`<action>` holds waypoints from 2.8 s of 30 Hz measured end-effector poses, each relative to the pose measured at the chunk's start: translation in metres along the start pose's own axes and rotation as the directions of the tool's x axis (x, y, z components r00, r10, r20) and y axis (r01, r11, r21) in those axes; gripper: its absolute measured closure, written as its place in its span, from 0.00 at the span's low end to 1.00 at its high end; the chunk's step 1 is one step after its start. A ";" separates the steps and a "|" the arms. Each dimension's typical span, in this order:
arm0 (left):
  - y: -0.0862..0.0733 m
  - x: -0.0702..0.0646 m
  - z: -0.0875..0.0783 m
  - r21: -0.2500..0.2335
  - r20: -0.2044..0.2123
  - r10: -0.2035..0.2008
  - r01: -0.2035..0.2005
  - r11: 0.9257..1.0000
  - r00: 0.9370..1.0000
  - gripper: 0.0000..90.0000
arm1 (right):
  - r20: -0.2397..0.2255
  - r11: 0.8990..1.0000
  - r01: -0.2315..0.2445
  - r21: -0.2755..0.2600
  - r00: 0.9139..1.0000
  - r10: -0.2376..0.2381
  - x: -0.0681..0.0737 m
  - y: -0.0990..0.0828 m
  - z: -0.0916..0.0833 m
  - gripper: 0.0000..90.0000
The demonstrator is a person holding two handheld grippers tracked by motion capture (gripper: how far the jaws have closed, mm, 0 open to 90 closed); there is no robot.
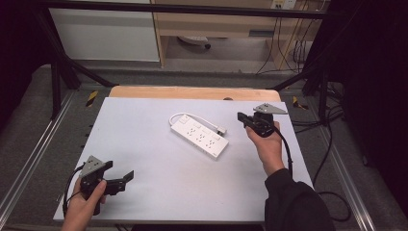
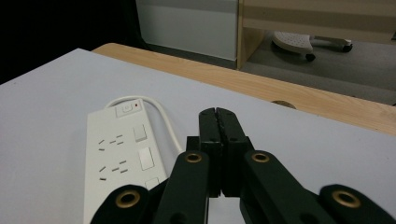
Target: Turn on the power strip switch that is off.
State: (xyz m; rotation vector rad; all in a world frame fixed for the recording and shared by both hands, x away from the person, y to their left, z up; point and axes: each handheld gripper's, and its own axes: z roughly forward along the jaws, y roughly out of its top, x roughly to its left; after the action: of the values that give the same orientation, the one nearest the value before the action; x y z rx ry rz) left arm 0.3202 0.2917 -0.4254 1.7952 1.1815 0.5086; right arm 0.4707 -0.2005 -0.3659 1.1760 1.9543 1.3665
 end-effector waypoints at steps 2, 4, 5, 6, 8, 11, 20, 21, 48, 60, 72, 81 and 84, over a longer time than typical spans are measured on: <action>0.000 0.000 0.000 0.000 0.001 0.000 0.000 1.000 1.000 0.08 | 0.000 1.000 0.005 -0.001 1.000 -0.005 0.001 0.000 0.003 1.00; 0.000 0.000 0.000 0.001 0.001 -0.001 0.001 1.000 1.000 0.08 | -0.001 1.000 0.010 -0.001 1.000 -0.010 0.002 0.000 0.006 1.00; 0.000 0.000 0.000 0.002 -0.001 0.000 0.000 1.000 1.000 0.08 | -0.003 1.000 0.009 -0.002 1.000 -0.009 0.003 0.001 0.007 1.00; 0.000 0.000 0.000 0.003 -0.001 0.001 -0.001 1.000 1.000 0.08 | -0.003 1.000 0.006 -0.002 1.000 -0.006 0.003 0.001 0.009 1.00; 0.000 0.000 0.000 0.001 0.001 0.000 0.000 1.000 1.000 0.08 | -0.005 1.000 0.008 -0.001 1.000 -0.008 0.004 0.001 0.012 1.00; 0.000 -0.001 0.000 0.002 0.001 0.001 -0.001 1.000 1.000 0.08 | -0.006 1.000 0.007 0.000 1.000 -0.007 0.006 0.001 0.017 1.00; 0.000 0.000 0.001 0.001 0.003 0.000 0.000 1.000 1.000 0.08 | -0.012 1.000 0.004 0.007 1.000 -0.003 0.010 0.001 0.031 1.00; 0.000 0.000 0.000 0.002 0.002 0.001 -0.001 1.000 1.000 0.08 | -0.013 1.000 0.004 0.010 1.000 -0.004 0.011 0.001 0.032 1.00; 0.000 -0.001 0.001 0.003 0.007 0.004 -0.004 1.000 1.000 0.08 | -0.033 0.997 0.028 0.071 0.999 -0.025 0.025 -0.003 0.062 1.00; 0.000 -0.001 0.001 0.003 0.006 0.005 -0.005 1.000 1.000 0.08 | -0.032 0.996 0.019 0.083 0.999 -0.017 0.027 -0.008 0.070 1.00; 0.001 0.000 0.000 0.002 0.008 0.006 -0.006 1.000 1.000 0.08 | -0.038 0.994 0.019 0.105 0.999 -0.015 0.033 -0.014 0.081 1.00; 0.001 0.000 0.000 0.003 0.007 0.003 -0.003 1.000 1.000 0.08 | -0.046 0.994 0.016 0.109 0.999 -0.011 0.037 -0.017 0.087 1.00; 0.001 0.000 0.000 0.003 0.008 0.003 -0.003 1.000 1.000 0.08 | -0.047 0.994 0.012 0.110 0.999 -0.006 0.039 -0.018 0.089 1.00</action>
State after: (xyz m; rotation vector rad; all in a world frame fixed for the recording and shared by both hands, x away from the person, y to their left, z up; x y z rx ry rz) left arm 0.3204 0.2912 -0.4249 1.8003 1.1750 0.5008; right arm 0.5116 -0.1247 -0.4138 1.1933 2.0893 1.3073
